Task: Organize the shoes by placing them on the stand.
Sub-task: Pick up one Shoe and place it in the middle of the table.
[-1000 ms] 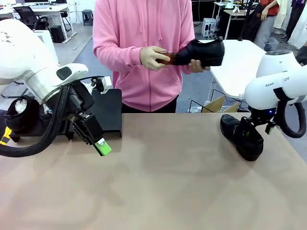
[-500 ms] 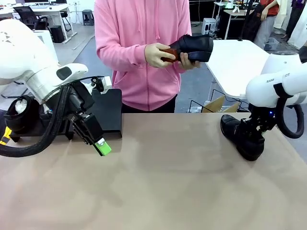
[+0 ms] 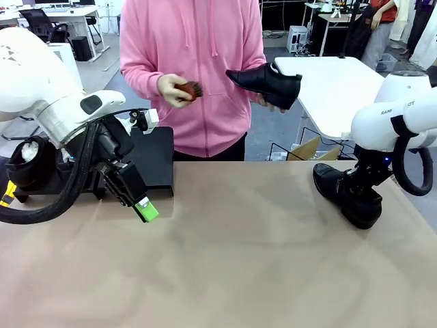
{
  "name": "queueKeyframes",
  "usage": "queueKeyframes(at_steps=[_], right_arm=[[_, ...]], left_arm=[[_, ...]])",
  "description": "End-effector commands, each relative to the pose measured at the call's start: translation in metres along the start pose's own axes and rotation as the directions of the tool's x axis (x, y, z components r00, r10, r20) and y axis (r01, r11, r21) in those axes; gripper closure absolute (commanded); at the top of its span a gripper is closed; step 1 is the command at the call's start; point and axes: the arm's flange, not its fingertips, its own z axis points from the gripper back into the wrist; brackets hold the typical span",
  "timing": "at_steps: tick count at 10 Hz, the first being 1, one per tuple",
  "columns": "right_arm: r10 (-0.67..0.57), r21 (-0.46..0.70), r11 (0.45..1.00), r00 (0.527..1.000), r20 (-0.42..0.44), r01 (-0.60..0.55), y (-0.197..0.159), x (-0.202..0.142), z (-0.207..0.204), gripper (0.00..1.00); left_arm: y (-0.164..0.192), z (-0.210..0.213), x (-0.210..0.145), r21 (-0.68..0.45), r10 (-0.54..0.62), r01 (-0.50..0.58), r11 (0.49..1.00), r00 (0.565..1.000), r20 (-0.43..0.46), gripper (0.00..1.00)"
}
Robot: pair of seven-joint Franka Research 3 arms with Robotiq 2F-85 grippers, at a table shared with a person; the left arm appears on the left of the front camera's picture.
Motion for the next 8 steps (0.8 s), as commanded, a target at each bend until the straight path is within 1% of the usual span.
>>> queueKeyframes(at_steps=[1, 2, 3, 4, 5, 6, 7, 8], right_arm=[[0.028, 0.044, 0.999, 0.998, 0.054, -0.030, -0.006, -0.015, 0.011, 1.00], [0.004, 0.062, 0.998, 0.998, 0.063, -0.008, -0.003, -0.026, 0.025, 1.00], [-0.090, 0.102, 0.991, 0.995, 0.052, 0.084, -0.001, -0.038, 0.046, 1.00], [-0.216, 0.147, 0.966, 0.976, 0.019, 0.211, 0.003, -0.053, 0.070, 1.00], [-0.334, 0.196, 0.925, 0.943, 0.010, 0.326, 0.014, -0.072, 0.095, 1.00], [-0.411, 0.246, 0.886, 0.911, 0.028, 0.393, 0.038, -0.095, 0.119, 1.00], [-0.428, 0.276, 0.872, 0.904, 0.025, 0.405, 0.069, -0.117, 0.136, 1.00], [-0.444, 0.290, 0.863, 0.895, 0.042, 0.414, 0.107, -0.138, 0.147, 1.00]], left_arm=[[0.001, -0.002, -0.002, -0.026, -0.016, 0.016, 1.000, 1.000, 0.013, 0.72], [0.001, -0.002, -0.002, -0.026, -0.016, 0.016, 1.000, 1.000, 0.013, 0.72], [0.001, -0.002, -0.002, -0.026, -0.016, 0.016, 1.000, 1.000, 0.013, 0.72], [0.001, -0.002, -0.002, -0.026, -0.016, 0.016, 1.000, 1.000, 0.013, 0.72], [0.001, -0.002, -0.002, -0.026, -0.016, 0.016, 1.000, 1.000, 0.013, 0.72], [0.001, -0.002, -0.002, -0.026, -0.016, 0.016, 1.000, 1.000, 0.013, 0.72], [0.001, -0.002, -0.002, -0.026, -0.016, 0.016, 1.000, 1.000, 0.013, 0.72], [0.001, -0.002, -0.002, -0.026, -0.016, 0.016, 1.000, 1.000, 0.013, 0.72]])
